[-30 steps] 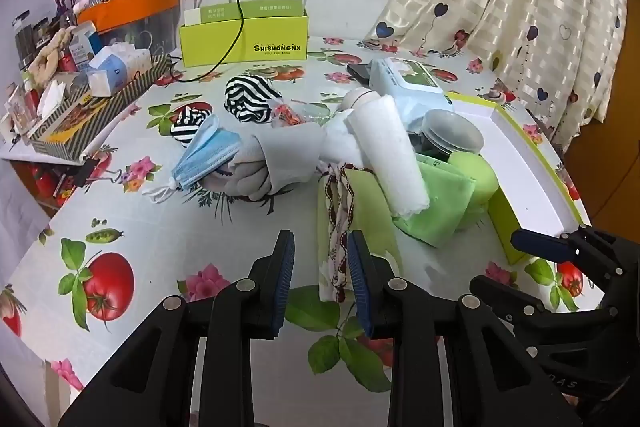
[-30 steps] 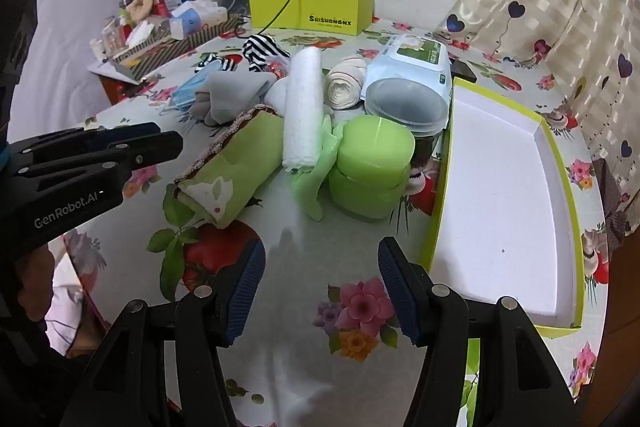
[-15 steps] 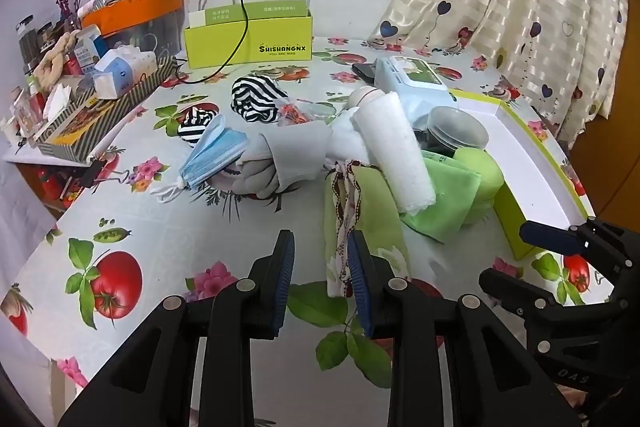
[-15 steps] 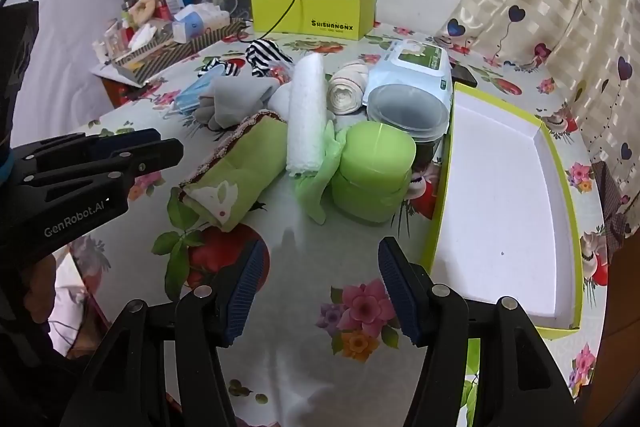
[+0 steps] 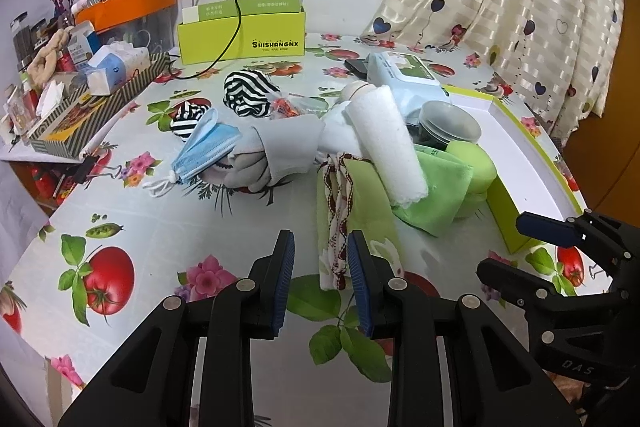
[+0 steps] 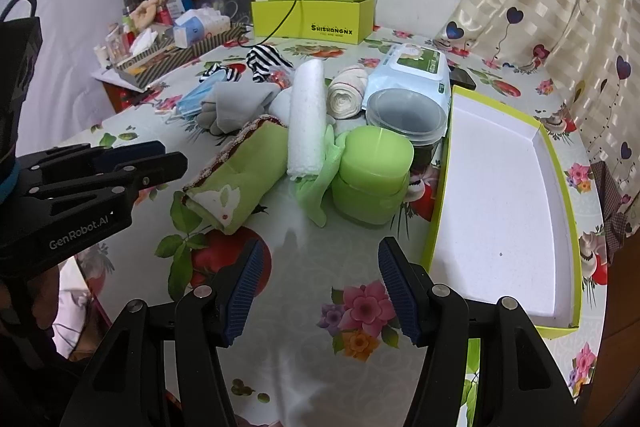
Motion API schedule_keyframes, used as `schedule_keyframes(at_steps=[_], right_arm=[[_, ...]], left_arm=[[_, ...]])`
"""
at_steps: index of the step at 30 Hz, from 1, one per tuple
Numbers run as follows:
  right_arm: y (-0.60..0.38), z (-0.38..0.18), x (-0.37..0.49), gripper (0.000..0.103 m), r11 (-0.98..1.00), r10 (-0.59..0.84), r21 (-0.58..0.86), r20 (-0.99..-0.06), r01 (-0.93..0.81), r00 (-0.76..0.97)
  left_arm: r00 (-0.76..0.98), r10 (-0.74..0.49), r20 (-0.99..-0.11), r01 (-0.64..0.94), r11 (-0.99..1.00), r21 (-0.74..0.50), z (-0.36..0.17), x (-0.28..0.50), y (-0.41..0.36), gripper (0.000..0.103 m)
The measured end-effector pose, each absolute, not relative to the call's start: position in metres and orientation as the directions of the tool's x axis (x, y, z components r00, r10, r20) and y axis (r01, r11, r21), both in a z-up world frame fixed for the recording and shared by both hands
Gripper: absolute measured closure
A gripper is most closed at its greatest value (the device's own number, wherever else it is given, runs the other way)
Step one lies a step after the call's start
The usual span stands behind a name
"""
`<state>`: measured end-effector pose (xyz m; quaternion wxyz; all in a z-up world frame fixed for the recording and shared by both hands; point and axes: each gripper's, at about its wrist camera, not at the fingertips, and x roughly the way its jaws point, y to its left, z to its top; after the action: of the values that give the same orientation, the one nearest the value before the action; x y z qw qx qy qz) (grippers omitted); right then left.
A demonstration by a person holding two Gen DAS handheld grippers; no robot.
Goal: Organize soft objects
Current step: 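Grasp the green braided-trim towel with the left gripper while the right gripper approaches the white roll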
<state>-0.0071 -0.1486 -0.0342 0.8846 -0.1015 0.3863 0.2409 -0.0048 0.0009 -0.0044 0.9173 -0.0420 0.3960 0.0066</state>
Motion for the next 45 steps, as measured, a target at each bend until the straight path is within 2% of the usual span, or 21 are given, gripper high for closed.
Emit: schedule_keyframes(at_steps=[31,38,45], right_arm=[[-0.1452,-0.0309,-0.0064,0.043,0.845,0.407,0.049,-0.706,-0.533,0.58],[-0.1458,-0.031,-0.0054,0.043,0.839,0.424,0.061,-0.697,-0.541,0.578],[-0.1469,-0.0307,-0.0042,0.04,0.836,0.431,0.065,-0.692,-0.545,0.579]], left_arm=[[0.695,-0.09,-0.713,-0.011,0.991,-0.135,-0.0075,-0.0024,0.0077,0.074],[0.691,-0.076,-0.719,-0.004,0.994,-0.11,-0.0092,-0.0014,0.002,0.074],[0.686,-0.092,-0.722,0.003,0.992,-0.124,-0.0118,0.0009,-0.0003,0.074]])
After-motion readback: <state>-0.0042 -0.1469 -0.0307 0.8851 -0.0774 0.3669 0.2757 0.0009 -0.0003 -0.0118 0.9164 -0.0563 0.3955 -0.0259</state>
